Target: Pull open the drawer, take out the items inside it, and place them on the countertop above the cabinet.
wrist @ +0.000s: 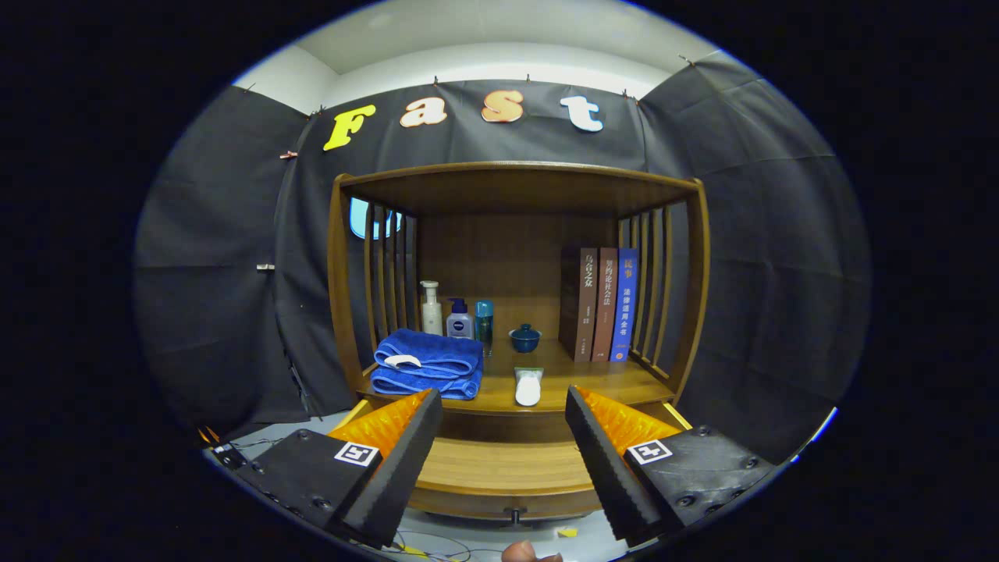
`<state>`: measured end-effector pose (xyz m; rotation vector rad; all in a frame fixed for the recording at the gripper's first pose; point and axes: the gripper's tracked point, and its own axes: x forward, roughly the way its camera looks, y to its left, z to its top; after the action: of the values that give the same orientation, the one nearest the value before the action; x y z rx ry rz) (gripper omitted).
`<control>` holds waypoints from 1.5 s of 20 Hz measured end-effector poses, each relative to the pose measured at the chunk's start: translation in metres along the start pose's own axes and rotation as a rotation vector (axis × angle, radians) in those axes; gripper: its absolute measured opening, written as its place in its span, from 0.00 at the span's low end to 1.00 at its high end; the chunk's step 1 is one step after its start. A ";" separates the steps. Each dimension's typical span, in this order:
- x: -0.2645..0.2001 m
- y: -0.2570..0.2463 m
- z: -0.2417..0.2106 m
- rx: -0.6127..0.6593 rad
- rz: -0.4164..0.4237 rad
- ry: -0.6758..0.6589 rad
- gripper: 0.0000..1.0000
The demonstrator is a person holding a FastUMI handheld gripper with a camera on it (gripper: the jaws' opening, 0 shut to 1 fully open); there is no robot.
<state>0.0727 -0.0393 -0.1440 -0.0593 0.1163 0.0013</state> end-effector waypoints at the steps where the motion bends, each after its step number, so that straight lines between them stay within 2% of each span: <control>1: -0.007 -0.001 -0.012 -0.009 -0.012 -0.010 1.00; 9: -0.027 -0.004 -0.124 -0.015 -0.053 0.012 0.99; 15: -0.007 -0.004 -0.186 0.007 -0.049 0.101 0.99; 23: 0.019 0.000 -0.209 -0.007 -0.043 0.128 1.00; 30: 0.021 0.003 -0.202 0.017 -0.025 0.117 0.98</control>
<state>0.0700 -0.0484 -0.3469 -0.0441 0.2321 -0.0286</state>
